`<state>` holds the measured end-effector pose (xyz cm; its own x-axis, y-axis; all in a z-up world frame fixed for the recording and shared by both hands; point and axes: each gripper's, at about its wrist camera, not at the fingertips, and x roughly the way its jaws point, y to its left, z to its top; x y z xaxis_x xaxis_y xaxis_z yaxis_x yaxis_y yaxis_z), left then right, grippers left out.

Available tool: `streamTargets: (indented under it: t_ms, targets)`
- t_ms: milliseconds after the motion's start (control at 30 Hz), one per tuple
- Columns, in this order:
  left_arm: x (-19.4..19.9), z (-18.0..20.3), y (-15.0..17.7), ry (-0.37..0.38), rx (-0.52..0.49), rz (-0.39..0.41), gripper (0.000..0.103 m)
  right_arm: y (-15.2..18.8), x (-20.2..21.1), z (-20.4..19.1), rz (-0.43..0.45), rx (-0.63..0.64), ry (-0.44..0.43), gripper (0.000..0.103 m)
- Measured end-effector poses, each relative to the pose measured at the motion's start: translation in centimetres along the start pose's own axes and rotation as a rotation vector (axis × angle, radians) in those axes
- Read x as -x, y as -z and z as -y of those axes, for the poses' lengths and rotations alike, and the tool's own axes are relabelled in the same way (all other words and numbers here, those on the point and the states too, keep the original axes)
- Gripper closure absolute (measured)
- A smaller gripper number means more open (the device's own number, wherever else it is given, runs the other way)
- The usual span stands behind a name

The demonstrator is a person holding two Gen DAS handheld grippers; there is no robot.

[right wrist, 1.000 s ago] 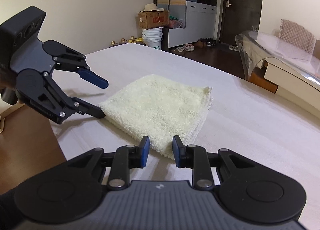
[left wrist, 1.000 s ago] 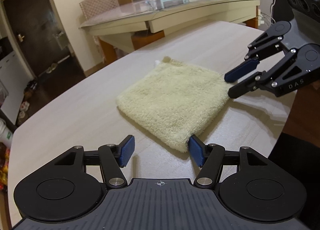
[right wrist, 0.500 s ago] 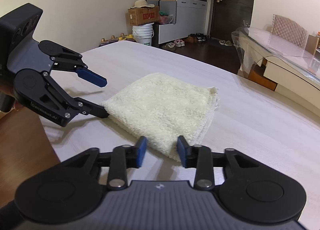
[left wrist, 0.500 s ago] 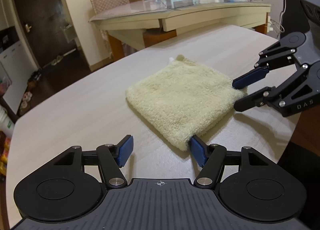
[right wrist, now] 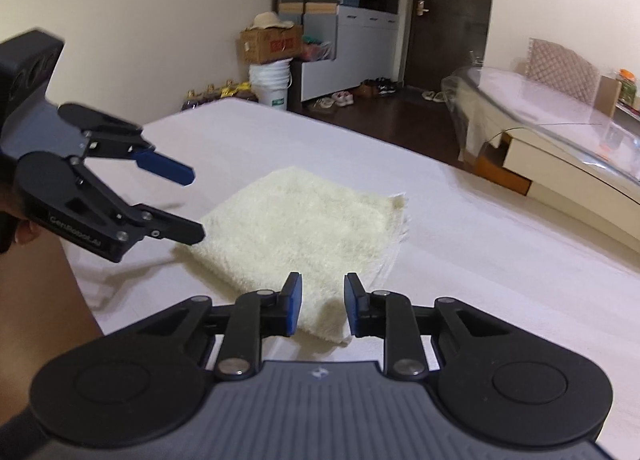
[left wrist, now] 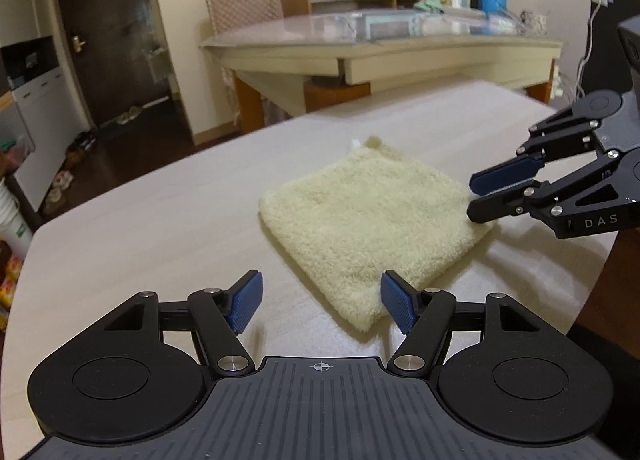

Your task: Fold towel

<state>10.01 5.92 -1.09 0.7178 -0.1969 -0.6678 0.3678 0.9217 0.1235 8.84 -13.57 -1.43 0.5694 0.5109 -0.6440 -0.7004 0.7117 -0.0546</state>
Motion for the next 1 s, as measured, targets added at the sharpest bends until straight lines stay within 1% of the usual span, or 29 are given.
streamTargets:
  t_ms: [100, 167, 233, 300, 367, 433, 667, 767, 867, 1000]
  targets:
    - [-0.1, -0.1, 0.2, 0.005, 0.002, 0.000, 0.032, 0.4, -0.3, 0.1, -0.005, 0.016, -0.015, 0.077]
    - [0.0, -0.4, 0.0, 0.014, 0.014, -0.005, 0.033, -0.1, -0.2, 0.7, -0.019, 0.015, -0.042, 0.077]
    - [0.4, -0.8, -0.5, 0.009, 0.028, 0.018, 0.032, -0.7, 0.0, 1.4, -0.006, -0.007, -0.055, 0.077]
    - [0.2, -1.1, -1.2, -0.005, 0.037, 0.029, 0.032, -1.7, -0.1, 3.0, 0.017, -0.053, -0.053, 0.077]
    - [-0.5, -1.4, -2.2, -0.029, 0.037, 0.033, 0.032, -2.8, -1.1, 4.1, 0.018, -0.059, -0.029, 0.077]
    - [-1.4, -1.9, -3.1, -0.038, 0.051, 0.032, 0.032, -3.6, -2.3, 5.1, 0.010, -0.065, -0.017, 0.077]
    - [-4.7, -3.9, -4.9, -0.053, 0.109, -0.001, 0.033, -6.0, -6.9, 6.7, -0.022, -0.040, -0.013, 0.077]
    - [-6.1, -4.5, -4.7, -0.060, 0.104, -0.033, 0.030, -5.9, -7.8, 7.0, -0.041, -0.040, 0.004, 0.077]
    - [-6.2, -4.9, -4.3, -0.050, 0.133, -0.024, 0.027, -5.8, -7.8, 7.0, -0.039, -0.034, 0.008, 0.076]
    - [-5.7, -5.0, -4.2, -0.063, 0.161, -0.021, 0.026, -5.7, -6.9, 7.2, -0.017, -0.083, -0.007, 0.076]
